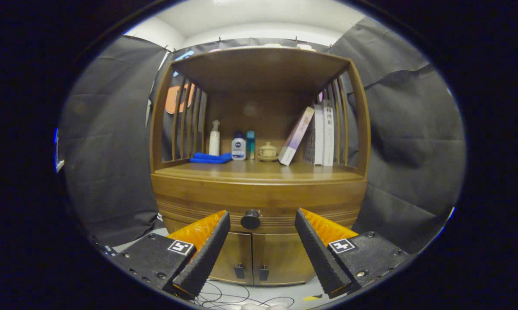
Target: Pull open the drawer, take out the items inside it, and place them on the countertop above the cabinet.
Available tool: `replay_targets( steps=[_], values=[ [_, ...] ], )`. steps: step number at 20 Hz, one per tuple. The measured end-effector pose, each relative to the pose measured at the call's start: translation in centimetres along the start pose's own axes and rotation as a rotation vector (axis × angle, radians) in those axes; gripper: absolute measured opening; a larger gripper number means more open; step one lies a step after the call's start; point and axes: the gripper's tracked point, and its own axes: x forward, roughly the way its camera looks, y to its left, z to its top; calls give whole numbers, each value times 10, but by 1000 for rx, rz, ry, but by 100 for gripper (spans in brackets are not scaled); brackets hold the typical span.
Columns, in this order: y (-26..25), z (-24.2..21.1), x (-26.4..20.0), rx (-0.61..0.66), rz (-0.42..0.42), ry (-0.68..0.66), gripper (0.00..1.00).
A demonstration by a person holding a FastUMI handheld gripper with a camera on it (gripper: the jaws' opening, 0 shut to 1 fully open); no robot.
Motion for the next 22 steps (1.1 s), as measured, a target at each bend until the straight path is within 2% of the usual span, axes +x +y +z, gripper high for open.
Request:
replay_targets(
  steps=[2,11,16,22],
  values=[
    [-6,-9,20,-29,-19,15,99],
    [15,-31,85,-10,-2,63,99],
    [21,-40,102,-9,-2,84,87],
    [24,-45,118,11,-13,91,54]
  ],
)
